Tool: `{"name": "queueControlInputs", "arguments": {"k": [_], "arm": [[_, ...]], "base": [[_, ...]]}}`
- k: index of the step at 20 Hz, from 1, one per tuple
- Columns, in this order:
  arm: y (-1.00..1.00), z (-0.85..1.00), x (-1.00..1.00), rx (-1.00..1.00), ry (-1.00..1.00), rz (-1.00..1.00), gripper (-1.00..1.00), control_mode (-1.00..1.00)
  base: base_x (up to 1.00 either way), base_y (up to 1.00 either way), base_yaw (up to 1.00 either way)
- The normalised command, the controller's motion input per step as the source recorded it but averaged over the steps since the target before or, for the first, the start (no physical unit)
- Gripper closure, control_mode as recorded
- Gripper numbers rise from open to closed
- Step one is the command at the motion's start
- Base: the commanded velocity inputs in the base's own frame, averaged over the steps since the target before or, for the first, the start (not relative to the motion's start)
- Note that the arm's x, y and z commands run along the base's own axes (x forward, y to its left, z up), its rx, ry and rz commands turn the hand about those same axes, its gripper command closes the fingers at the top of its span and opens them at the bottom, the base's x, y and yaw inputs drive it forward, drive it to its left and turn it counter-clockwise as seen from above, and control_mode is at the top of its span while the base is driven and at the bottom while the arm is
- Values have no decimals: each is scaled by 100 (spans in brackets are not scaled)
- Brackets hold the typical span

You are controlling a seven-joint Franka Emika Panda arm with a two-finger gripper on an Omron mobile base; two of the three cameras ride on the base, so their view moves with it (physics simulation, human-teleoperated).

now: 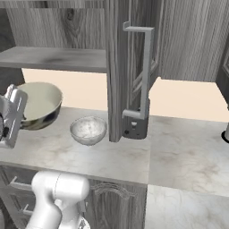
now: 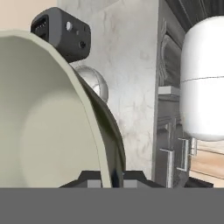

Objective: Open the cabinet. Pick the bowls from the counter and place them in the cabinet. Then close the cabinet.

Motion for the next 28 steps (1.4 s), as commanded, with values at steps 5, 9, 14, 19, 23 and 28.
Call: {"name": "queueControlInputs", "arguments": {"k": [5,9,14,19,23,28], "arm": [[0,75,-20,0,-29,5,100,-100],[0,50,7,0,-12,2,100,-100],[0,36,32,0,0,3,100,-100],[10,27,39,0,0,3,100,-100],[18,29,38,0,0,2,100,-100],[23,22,35,-1,0,1,100,-100]], "base": [[0,0,0],[0,0,0],[0,0,0],[0,0,0],[0,0,0],[0,0,0]]}}
